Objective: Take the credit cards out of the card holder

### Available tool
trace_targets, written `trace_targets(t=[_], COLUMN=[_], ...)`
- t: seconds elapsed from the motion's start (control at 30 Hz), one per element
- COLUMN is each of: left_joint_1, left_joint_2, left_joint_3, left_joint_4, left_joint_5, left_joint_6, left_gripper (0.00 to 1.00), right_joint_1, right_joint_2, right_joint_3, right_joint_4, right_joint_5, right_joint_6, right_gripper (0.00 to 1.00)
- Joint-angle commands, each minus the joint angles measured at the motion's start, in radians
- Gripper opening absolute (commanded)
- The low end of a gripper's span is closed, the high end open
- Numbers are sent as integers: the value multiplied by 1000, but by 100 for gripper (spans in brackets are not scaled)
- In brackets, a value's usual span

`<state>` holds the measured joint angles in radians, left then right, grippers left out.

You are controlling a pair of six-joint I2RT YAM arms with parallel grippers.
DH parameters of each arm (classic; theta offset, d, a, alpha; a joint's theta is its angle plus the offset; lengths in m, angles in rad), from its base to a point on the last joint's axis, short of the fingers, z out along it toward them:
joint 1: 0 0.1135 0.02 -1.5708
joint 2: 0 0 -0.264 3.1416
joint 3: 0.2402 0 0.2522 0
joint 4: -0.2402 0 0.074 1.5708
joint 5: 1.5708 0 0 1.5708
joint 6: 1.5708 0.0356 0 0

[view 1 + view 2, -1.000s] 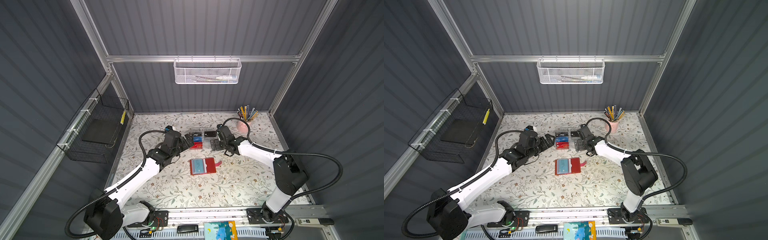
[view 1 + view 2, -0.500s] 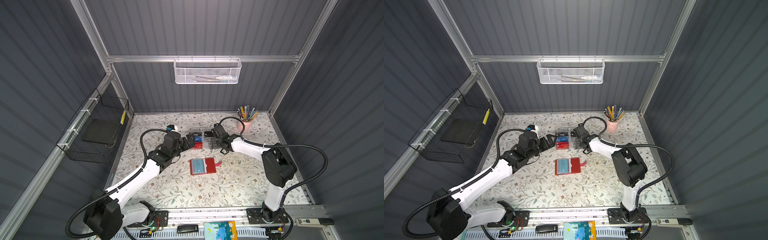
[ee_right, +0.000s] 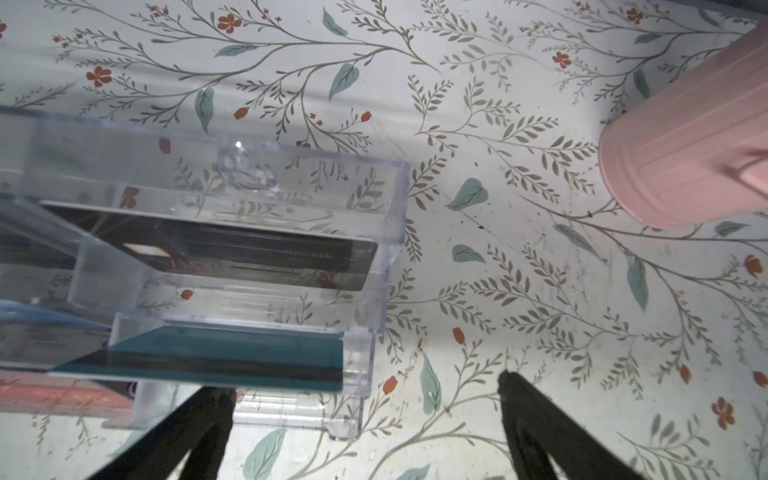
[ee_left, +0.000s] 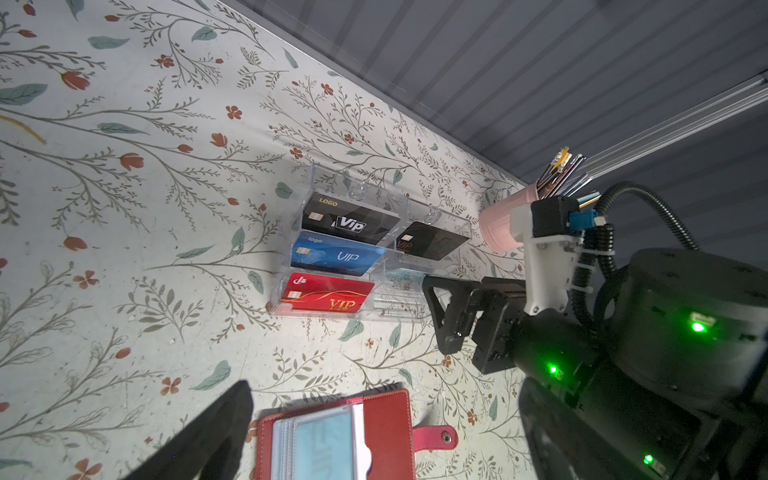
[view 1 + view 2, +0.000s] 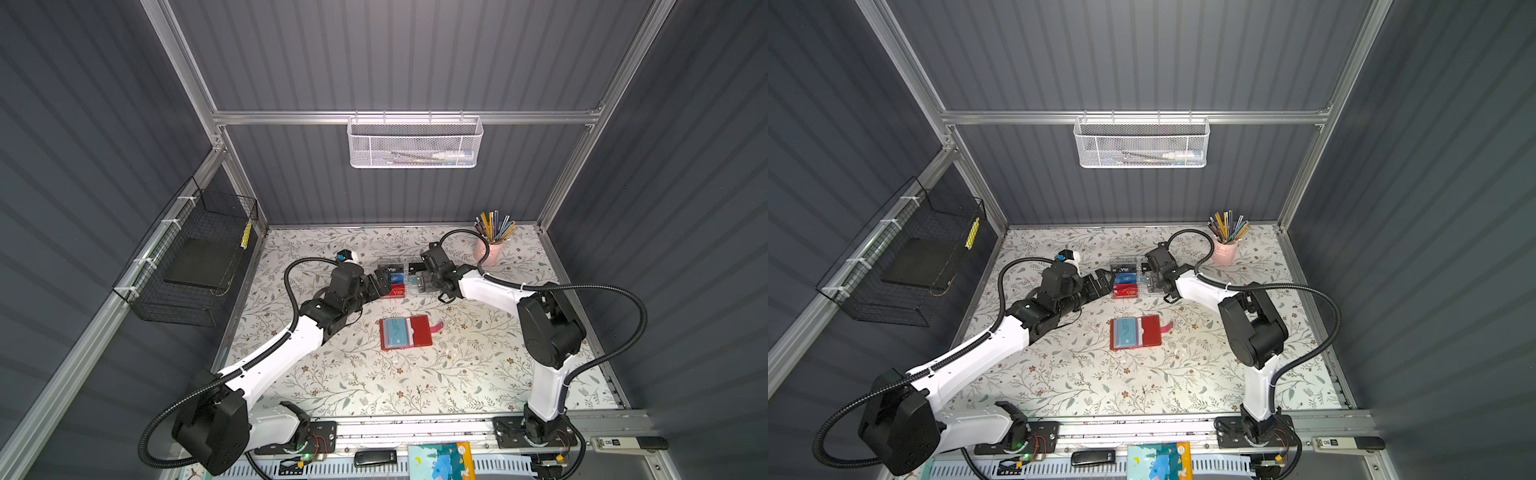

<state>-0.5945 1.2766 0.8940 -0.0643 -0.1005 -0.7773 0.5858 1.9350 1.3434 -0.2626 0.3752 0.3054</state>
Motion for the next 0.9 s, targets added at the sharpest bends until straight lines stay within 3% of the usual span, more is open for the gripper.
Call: trace_targets(t=[0.0,0.5,0.87], left_joint_1=[8,8,7], left_joint_2=[14,17,-44], left_joint_3=[-4,-27,-67], left_joint_4=[15,37,-16], left_joint_5=[14,39,64], left_joint_6=[24,12,-13], left_gripper=[100,100,100], right_joint_1=[-10,-25,-24], right_joint_2=[19,11,-206], right_joint_3=[36,32,-139], right_joint_4=[-14,-6,14], right_joint_5=[21,0,-56], right_joint_6=[19,41,73], right_gripper=[99,99,99])
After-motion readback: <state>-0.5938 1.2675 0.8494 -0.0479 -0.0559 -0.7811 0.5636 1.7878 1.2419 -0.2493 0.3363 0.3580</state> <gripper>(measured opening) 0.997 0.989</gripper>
